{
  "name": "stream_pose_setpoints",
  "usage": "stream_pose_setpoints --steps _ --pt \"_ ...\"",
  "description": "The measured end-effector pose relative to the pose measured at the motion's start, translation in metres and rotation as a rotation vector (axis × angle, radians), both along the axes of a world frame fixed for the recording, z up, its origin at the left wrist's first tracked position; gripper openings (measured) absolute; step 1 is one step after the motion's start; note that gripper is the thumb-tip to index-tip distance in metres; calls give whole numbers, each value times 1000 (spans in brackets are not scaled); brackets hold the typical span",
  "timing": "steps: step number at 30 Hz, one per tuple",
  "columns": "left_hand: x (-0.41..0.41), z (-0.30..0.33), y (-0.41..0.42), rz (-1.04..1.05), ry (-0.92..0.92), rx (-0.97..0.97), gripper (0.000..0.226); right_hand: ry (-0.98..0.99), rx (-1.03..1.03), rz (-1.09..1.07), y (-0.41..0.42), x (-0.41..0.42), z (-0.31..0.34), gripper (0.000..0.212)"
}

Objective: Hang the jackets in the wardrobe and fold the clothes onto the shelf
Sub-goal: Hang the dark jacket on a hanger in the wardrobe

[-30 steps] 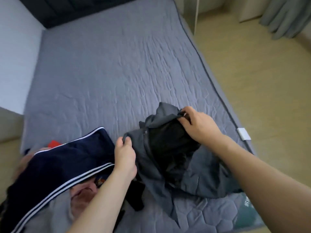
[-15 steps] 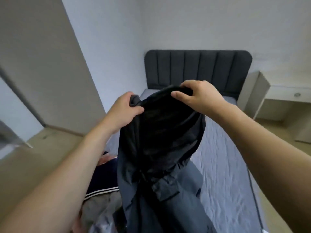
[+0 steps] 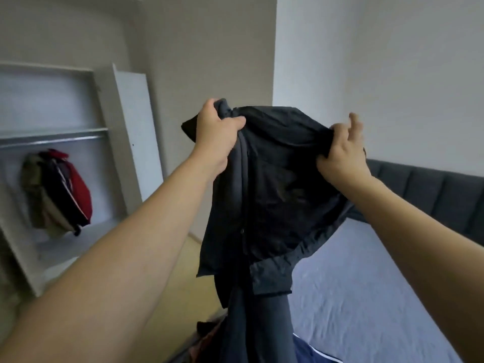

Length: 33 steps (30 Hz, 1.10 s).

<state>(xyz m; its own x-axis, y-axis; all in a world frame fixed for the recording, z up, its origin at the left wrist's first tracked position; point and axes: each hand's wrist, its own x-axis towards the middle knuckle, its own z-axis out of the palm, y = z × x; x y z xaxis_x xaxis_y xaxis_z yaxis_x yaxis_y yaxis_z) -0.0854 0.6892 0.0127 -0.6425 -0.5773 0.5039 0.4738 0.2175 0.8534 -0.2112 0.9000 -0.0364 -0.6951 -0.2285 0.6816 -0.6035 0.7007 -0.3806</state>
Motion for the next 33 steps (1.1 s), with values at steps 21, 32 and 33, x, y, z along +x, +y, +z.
stream_pose_setpoints --steps 21,32,33 --pt "-56 2 -374 450 -343 223 39 -987 -511 406 -476 34 -225 28" --pt "-2 -73 -635 793 -402 -314 7 -1140 -896 616 -709 -74 -107 22" --pt "1 -90 -661 797 -524 -386 12 -1120 -849 666 -730 -75 -91 21"
